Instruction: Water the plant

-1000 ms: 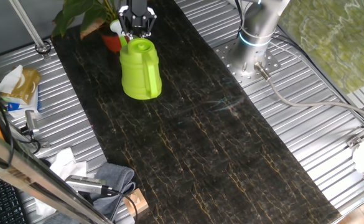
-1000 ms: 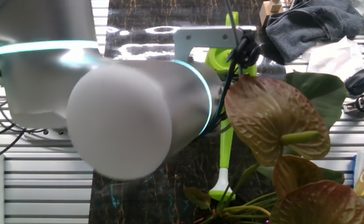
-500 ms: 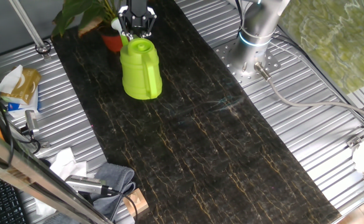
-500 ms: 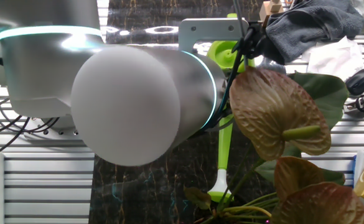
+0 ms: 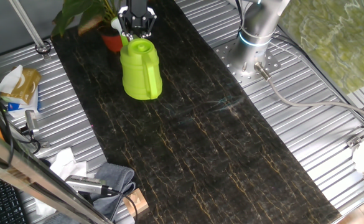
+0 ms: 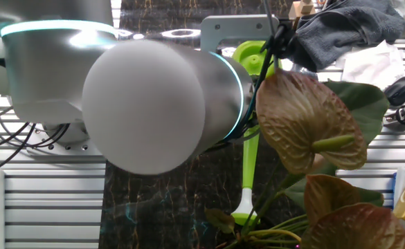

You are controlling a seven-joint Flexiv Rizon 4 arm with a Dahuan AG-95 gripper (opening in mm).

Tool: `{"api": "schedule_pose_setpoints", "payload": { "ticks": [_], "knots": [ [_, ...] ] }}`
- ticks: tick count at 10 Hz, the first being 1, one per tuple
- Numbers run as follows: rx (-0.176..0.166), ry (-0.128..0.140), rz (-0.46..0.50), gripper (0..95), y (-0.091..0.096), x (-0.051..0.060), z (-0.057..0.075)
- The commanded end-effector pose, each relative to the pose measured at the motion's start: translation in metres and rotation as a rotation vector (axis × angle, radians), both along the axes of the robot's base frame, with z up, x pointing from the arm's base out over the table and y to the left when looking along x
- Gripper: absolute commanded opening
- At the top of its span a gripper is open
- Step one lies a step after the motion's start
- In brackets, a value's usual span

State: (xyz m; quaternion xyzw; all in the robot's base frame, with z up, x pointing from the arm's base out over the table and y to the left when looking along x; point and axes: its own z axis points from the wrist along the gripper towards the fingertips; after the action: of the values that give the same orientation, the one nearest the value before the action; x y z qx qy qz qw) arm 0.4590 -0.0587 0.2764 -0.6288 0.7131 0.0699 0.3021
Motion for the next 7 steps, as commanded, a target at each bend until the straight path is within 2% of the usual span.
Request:
{"api": "schedule_pose_setpoints", "payload": {
  "ticks": [1,4,7],
  "knots": [
    [-0.022,0.002,0.0,0.0,0.0005,-0.0005,0.0001],
    [-0.065,0.002,0.006,0.0,0.0039,-0.0002,-0.0017],
    [-0.085,0.0,0.009,0.0,0.0063,0.0001,-0.0033]
  ]
}}
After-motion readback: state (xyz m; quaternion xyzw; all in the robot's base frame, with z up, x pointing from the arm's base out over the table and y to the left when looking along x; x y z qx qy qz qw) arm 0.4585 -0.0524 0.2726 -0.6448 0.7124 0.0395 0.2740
